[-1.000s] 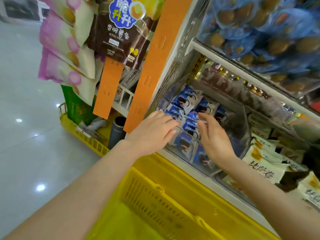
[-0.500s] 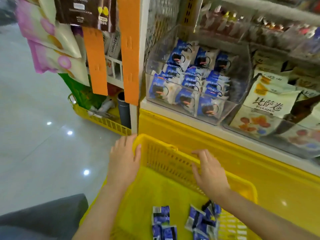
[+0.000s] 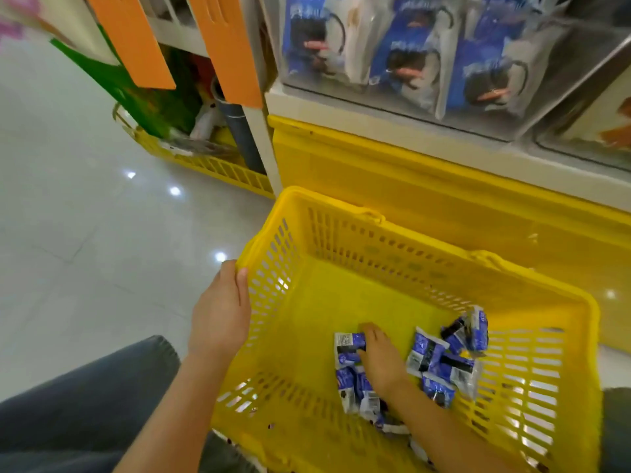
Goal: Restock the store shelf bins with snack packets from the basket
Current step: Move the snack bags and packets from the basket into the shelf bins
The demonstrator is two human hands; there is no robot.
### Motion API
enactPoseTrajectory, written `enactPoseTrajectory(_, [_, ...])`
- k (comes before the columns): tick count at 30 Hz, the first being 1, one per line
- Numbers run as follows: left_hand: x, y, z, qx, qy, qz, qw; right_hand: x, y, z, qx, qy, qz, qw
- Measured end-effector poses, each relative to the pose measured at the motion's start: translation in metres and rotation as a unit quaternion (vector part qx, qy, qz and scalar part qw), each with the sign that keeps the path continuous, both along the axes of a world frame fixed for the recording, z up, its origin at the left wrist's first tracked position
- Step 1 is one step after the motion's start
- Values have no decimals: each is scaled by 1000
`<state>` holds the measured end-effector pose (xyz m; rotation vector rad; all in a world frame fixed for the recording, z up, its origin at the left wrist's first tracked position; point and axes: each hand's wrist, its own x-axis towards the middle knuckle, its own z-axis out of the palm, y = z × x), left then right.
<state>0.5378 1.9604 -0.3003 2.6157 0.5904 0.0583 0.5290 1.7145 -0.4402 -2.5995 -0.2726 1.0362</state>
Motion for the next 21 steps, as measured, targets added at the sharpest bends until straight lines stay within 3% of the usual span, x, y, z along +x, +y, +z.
enactPoseTrajectory(5, [0, 0, -1, 10, -2, 1, 1000, 7, 9, -11, -37, 3, 45, 998])
enactPoseTrajectory(9, [-1, 1, -3, 6, 2, 6, 1000, 13, 8, -9, -42, 58, 16, 997])
enactPoseTrajectory(13, [0, -2, 3, -41, 1, 29, 999, 23, 1, 8, 14, 76, -79, 994])
enactPoseTrajectory(18, [-2, -34, 23, -60, -118, 4, 991, 40, 2, 60, 118, -63, -142, 981])
enactPoseTrajectory(21, [-12, -72, 25, -236, -35, 31, 971, 38, 11, 99, 182, -151, -160, 958])
